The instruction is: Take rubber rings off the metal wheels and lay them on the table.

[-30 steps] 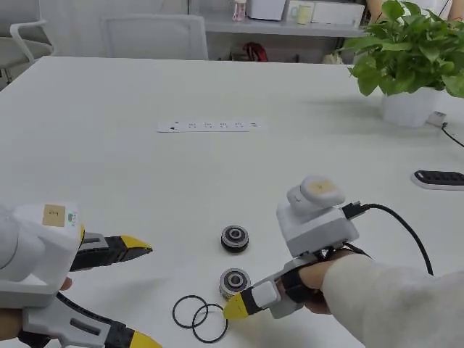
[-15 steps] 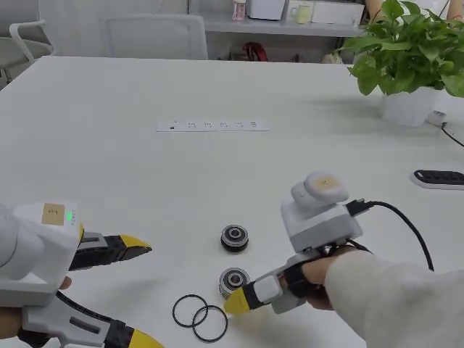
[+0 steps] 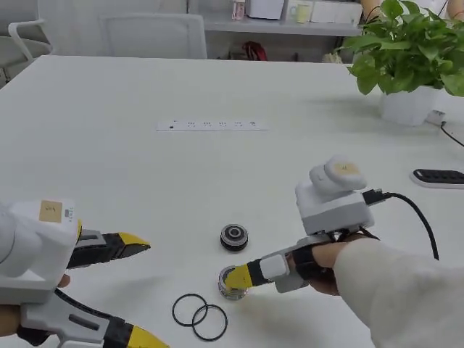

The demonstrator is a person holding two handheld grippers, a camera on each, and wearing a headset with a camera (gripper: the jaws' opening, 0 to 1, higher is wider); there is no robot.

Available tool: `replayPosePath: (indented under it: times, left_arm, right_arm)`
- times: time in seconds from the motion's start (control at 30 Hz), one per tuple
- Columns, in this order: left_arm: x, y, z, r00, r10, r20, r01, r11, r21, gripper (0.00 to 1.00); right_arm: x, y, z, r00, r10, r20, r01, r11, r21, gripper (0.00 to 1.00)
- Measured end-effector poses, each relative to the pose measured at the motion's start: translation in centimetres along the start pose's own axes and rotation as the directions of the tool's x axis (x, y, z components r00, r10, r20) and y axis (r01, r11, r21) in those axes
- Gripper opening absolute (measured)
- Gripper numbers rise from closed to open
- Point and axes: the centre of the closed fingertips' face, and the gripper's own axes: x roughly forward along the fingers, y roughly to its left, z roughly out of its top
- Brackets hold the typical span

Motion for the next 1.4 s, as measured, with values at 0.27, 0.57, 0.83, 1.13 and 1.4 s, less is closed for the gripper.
replayPosePath:
  times: [0.27, 0.57, 0.83, 1.13, 1.4]
  left_arm:
    - [0.0, 0.0, 0.0, 1.0, 0.001, 0.001, -0.001, 1.0, -0.003, 0.88]
    - [-0.1, 0.0, 0.1, 1.0, 0.002, 0.005, -0.002, 1.0, -0.006, 0.88]
    - [0.0, -0.1, 0.5, 0.9998, -0.004, 0.018, 0.004, 1.0, -0.014, 0.89]
    - [-1.1, 0.5, 3.1, 0.9957, 0.018, 0.091, -0.013, 0.999, -0.049, 0.94]
    - [-2.0, 0.6, 6.2, 0.9923, 0.007, 0.124, -0.002, 0.999, -0.033, 0.97]
  right_arm:
    - [-0.7, 0.6, 2.1, 0.9953, 0.016, 0.095, -0.013, 0.999, -0.04, 0.08]
    - [-1.9, 0.9, 4.5, 0.9779, 0.02, 0.208, 0.003, 0.994, -0.111, 0.14]
    - [-3.1, 1.1, 6.2, 0.9545, 0.024, 0.297, 0.018, 0.99, -0.139, 0.25]
    - [-4.3, 0.5, 7.1, 0.9407, -0.013, 0.339, 0.069, 0.986, -0.152, 0.37]
    - [-6.1, 1.2, 8.3, 0.93, -0.072, 0.361, 0.183, 0.941, -0.283, 0.46]
